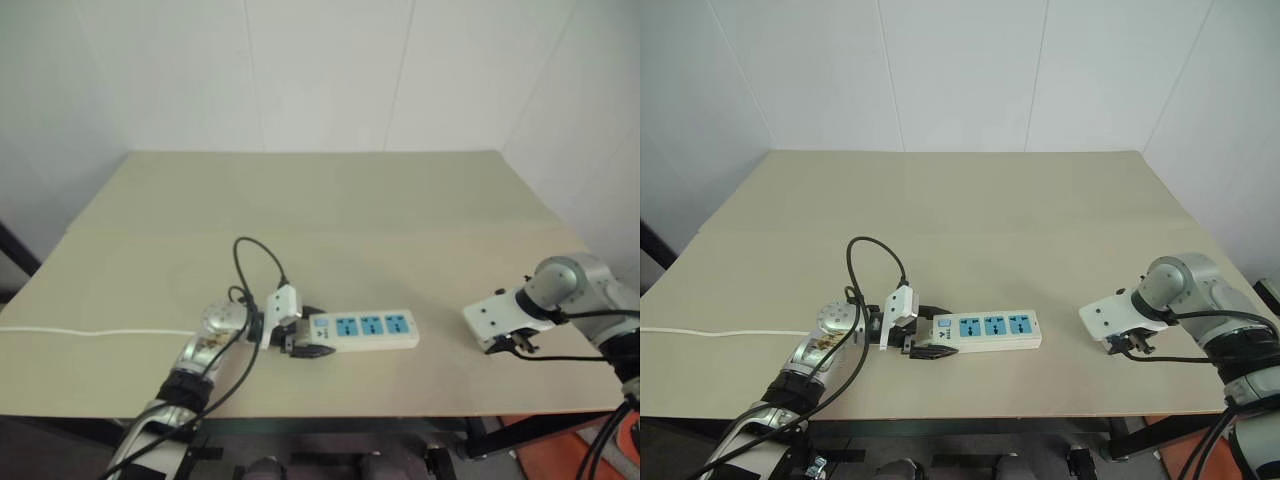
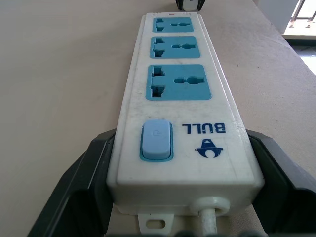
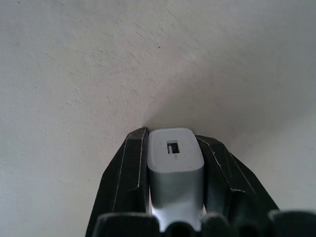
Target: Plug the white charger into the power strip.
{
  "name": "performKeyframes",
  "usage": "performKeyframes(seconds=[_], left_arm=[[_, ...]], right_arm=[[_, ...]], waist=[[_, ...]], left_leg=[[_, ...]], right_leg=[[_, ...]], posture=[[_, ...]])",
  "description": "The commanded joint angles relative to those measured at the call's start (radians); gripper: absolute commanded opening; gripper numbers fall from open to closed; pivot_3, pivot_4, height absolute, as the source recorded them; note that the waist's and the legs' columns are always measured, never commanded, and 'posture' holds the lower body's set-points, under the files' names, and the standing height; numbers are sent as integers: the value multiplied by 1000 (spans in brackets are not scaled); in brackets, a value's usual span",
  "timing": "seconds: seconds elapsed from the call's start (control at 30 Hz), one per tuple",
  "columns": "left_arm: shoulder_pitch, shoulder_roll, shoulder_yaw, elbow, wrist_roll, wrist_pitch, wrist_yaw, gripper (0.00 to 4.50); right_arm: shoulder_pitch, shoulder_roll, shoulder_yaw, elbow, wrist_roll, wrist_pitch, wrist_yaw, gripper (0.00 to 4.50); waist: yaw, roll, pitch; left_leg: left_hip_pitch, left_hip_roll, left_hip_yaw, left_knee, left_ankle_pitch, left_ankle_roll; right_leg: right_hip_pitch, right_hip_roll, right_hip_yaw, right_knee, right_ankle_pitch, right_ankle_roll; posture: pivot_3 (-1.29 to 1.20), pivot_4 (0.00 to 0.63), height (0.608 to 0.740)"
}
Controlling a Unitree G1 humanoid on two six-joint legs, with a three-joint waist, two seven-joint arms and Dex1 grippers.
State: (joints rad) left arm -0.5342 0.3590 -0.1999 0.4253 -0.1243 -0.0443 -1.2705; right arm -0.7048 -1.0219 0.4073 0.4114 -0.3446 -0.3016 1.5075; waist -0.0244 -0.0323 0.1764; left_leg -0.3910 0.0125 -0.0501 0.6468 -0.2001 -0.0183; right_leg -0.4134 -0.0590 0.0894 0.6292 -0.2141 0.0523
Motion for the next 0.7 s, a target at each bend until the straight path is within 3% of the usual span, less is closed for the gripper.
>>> performKeyframes(seconds=[0.03,0.2,0.5,0.7], left_arm=[[6,-3,-19,-24,-7,2,-2,3288],[3,1,-18,-19,-6,-1,-2,3288],[-20,13,-21,18,-6,-23,-32,3288],[-29,6,-21,38,-6,-28,-22,3288]], right_arm=[[-20,0,0,6,-13,-14,0,1220],[-48,24,-49,-15,31,32,-34,1220],[-75,295,-325,-287,526,558,-119,1220],[39,441,-368,-462,676,756,-282,1220]], waist=[[-2,0,0],[-9,0,0],[-21,0,0],[-11,0,0]], left_leg=[[2,0,0,0,0,0],[3,0,0,0,0,0],[4,1,-3,-3,0,0],[2,0,-4,-1,0,0]], right_leg=[[2,0,0,0,0,0],[4,0,0,-1,0,0],[4,1,-1,0,-1,-2],[4,0,-3,0,-1,-2]], posture=[[0,150,740],[0,150,740],[0,150,740],[0,150,740]])
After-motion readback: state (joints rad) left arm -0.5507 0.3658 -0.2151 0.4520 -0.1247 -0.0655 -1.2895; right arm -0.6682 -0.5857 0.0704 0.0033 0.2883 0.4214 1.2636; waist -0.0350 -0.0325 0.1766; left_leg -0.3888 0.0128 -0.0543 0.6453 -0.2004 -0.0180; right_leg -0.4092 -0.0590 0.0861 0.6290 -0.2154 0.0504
